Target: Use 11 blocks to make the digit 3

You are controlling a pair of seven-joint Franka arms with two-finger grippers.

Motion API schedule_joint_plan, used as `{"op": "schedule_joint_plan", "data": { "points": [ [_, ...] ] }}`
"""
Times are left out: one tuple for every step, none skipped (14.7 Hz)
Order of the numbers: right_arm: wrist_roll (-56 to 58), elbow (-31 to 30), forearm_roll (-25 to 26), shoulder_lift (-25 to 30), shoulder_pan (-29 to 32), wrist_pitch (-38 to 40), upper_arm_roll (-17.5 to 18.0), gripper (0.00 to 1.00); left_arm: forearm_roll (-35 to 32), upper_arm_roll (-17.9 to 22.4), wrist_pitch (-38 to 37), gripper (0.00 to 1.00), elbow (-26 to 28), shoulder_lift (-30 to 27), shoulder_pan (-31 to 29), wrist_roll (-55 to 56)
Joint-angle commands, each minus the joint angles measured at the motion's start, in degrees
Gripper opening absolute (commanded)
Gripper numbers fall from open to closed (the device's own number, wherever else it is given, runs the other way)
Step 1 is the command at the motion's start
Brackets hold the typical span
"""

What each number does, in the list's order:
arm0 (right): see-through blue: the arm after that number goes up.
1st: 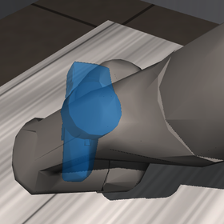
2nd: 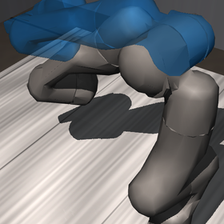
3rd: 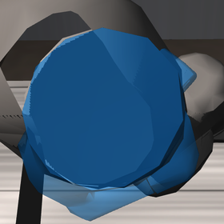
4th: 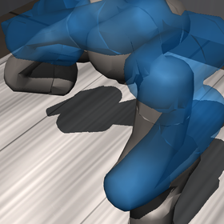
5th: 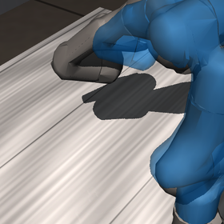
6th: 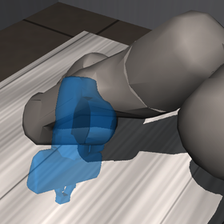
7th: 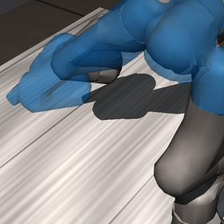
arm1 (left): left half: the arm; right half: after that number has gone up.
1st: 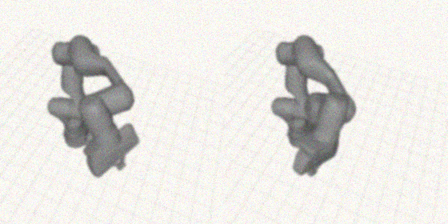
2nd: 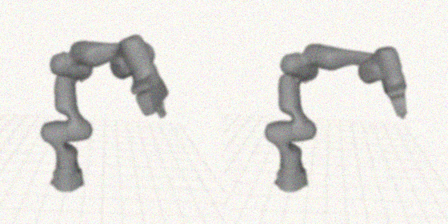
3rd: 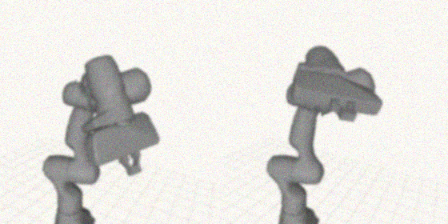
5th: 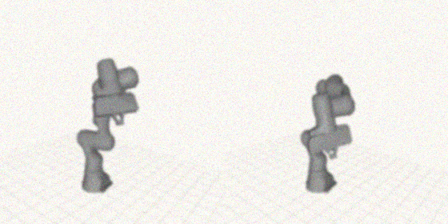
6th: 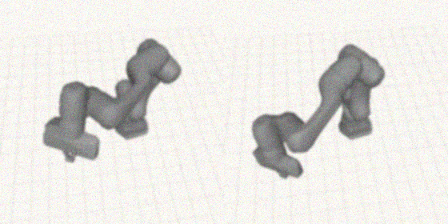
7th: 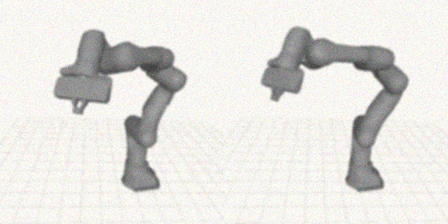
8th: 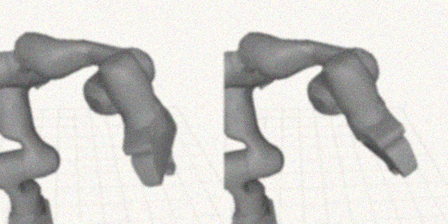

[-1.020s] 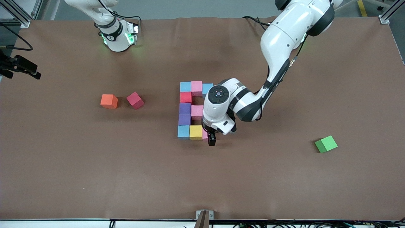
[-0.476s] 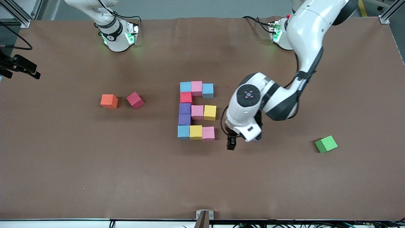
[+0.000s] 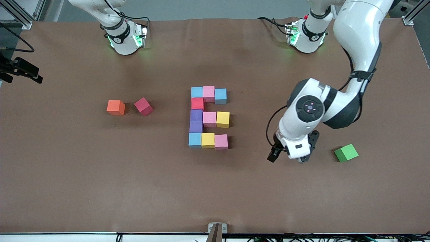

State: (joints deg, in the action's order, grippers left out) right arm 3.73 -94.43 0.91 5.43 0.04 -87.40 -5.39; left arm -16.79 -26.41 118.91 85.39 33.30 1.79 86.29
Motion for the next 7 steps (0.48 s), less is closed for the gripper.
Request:
{"op": "schedule_joint_plan", "data": {
  "points": [
    [0.7,-1.7,-0.3,1.7,0.3,-0.3,0.3,1.0,1.1,-2.1,0.0,1.0,4.7,-4.2,-4.5,-7.9],
    [0.7,-1.7,-0.3,1.7,0.2,-0.3,0.4,1.0,1.1,-2.3,0.0,1.0,4.8,-4.6,-5.5,-8.7],
    [0.7,-1.6,-0.4,1.7,0.2,-0.3,0.4,1.0,1.1,-2.4,0.0,1.0,4.7,-5.3,-7.0,-8.9],
    [0.6,-1.5,-0.8,1.7,0.2,-0.2,0.4,1.0,1.0,-2.6,0.0,0.99,4.1,-5.5,-7.8,-9.8],
    [0.7,-1.5,-1.0,1.8,0.4,-0.1,0.3,1.0,0.7,-2.6,-0.1,0.99,3.5,-6.1,-7.9,-12.1],
    [0.7,-1.4,-1.0,1.9,0.4,0.4,0.3,1.0,0.7,-2.5,-0.1,0.99,3.3,-6.6,-8.0,-14.5],
    [0.7,-1.3,-1.0,2.2,0.4,0.8,0.2,1.0,0.8,-2.4,-0.2,0.99,3.4,-7.2,-8.6,-16.8]
  ]
}}
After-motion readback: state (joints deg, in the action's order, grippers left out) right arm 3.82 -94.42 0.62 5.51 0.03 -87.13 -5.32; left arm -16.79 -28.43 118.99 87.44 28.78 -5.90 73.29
